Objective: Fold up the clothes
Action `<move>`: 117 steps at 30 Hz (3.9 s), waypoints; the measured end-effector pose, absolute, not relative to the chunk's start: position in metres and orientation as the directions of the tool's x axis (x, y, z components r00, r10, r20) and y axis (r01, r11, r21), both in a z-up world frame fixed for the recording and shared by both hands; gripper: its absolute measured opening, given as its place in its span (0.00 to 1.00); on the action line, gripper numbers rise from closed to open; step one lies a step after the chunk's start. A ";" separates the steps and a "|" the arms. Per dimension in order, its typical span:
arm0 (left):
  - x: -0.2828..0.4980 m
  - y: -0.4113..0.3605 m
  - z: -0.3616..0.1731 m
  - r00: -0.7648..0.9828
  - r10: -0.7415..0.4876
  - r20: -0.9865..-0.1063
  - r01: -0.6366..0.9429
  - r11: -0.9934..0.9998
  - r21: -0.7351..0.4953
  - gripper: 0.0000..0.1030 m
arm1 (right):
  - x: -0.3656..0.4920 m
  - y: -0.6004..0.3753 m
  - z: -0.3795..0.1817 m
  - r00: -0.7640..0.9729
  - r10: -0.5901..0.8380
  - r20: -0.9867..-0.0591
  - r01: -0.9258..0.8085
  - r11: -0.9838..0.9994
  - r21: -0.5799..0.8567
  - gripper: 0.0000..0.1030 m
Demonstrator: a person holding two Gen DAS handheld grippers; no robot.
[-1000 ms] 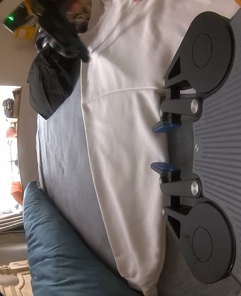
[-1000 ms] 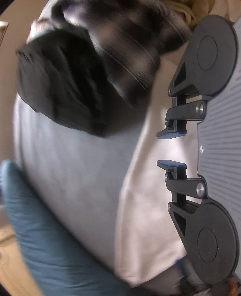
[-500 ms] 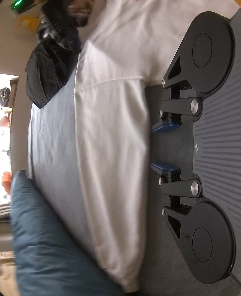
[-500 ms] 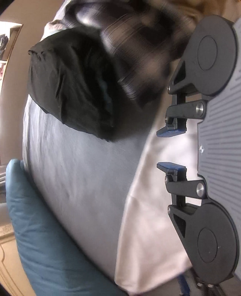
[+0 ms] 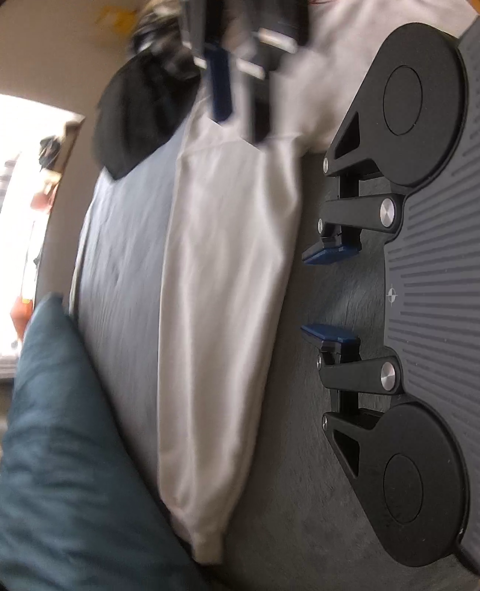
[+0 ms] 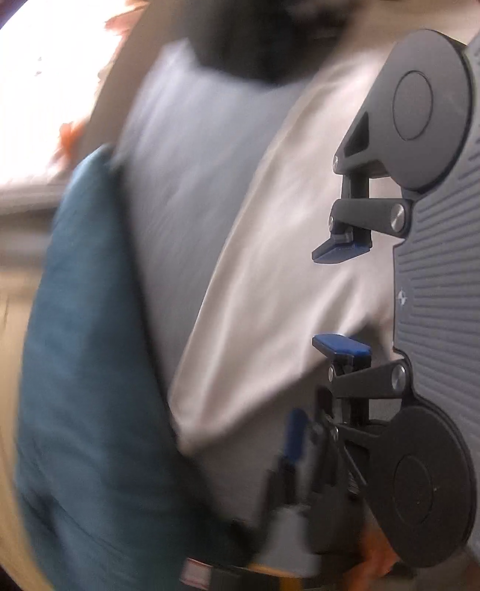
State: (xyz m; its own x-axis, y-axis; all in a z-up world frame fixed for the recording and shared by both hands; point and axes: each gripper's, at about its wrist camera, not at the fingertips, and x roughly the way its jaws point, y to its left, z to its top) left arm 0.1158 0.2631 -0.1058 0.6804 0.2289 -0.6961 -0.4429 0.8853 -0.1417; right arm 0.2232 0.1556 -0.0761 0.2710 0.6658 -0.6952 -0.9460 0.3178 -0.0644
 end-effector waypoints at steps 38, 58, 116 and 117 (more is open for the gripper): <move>0.077 0.270 -0.100 0.813 0.145 -0.564 -0.333 0.910 -0.246 0.34 | 0.296 0.127 -0.082 0.267 0.697 -0.665 -0.813 0.534 0.233 0.25; 0.117 0.163 -0.128 0.796 -0.116 -0.594 -0.017 0.977 -0.214 0.34 | 0.378 0.081 -0.122 0.389 0.467 -0.794 -0.686 0.722 0.088 0.11; 0.114 0.163 -0.111 0.834 -0.052 -0.549 -0.057 0.982 -0.179 0.44 | 0.377 -0.067 -0.077 0.358 0.491 -0.794 -0.506 0.817 0.277 0.11; 0.119 0.162 -0.112 0.830 -0.055 -0.555 -0.056 0.982 -0.182 0.44 | 0.369 -0.089 -0.079 0.362 0.464 -0.809 -0.488 0.833 0.259 0.12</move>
State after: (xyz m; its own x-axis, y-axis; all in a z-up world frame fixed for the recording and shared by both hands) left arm 0.1189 0.1624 -0.1116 0.8301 -0.0552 -0.5548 -0.0565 0.9816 -0.1822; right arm 0.3685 -0.0887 -0.0793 0.3617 0.4638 -0.8087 -0.4884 0.8332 0.2594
